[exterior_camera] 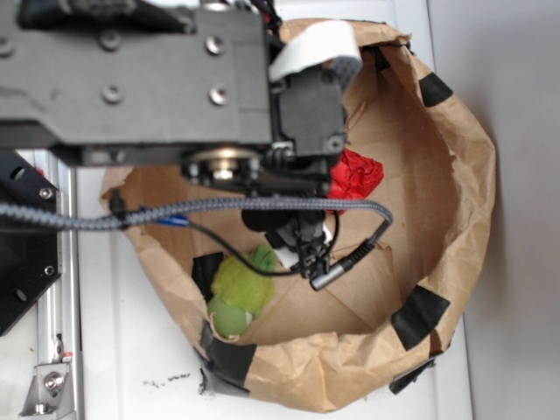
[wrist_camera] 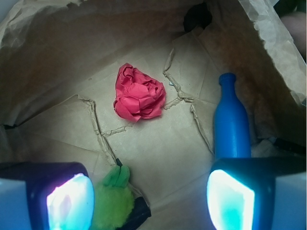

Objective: Grab the blue bottle.

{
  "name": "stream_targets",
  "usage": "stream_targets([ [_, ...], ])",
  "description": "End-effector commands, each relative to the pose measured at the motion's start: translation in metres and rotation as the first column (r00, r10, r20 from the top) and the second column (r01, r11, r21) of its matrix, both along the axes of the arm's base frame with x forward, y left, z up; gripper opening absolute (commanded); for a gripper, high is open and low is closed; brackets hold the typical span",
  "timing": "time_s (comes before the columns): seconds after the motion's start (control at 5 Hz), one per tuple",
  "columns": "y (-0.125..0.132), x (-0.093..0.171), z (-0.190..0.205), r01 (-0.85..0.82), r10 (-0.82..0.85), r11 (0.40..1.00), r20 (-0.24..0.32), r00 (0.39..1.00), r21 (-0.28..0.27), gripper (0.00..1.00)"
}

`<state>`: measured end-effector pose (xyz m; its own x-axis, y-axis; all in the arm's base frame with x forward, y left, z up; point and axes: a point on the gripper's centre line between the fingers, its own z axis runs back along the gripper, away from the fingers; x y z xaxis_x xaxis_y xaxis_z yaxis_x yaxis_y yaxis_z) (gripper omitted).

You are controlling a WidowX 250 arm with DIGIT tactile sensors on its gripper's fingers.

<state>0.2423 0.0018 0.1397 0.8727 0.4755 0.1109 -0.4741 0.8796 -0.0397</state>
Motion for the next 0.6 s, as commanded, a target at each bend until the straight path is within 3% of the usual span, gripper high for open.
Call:
stream_targets([
  [0.0,0.013,-0.003,-0.009,-0.041,0.042,0.999,0.024,0.999,-0.028,1.0],
  [0.4,0.018,0.002,-0.035,-0.062,0.062,0.998,-0.014,0.998,0.014,1.0],
])
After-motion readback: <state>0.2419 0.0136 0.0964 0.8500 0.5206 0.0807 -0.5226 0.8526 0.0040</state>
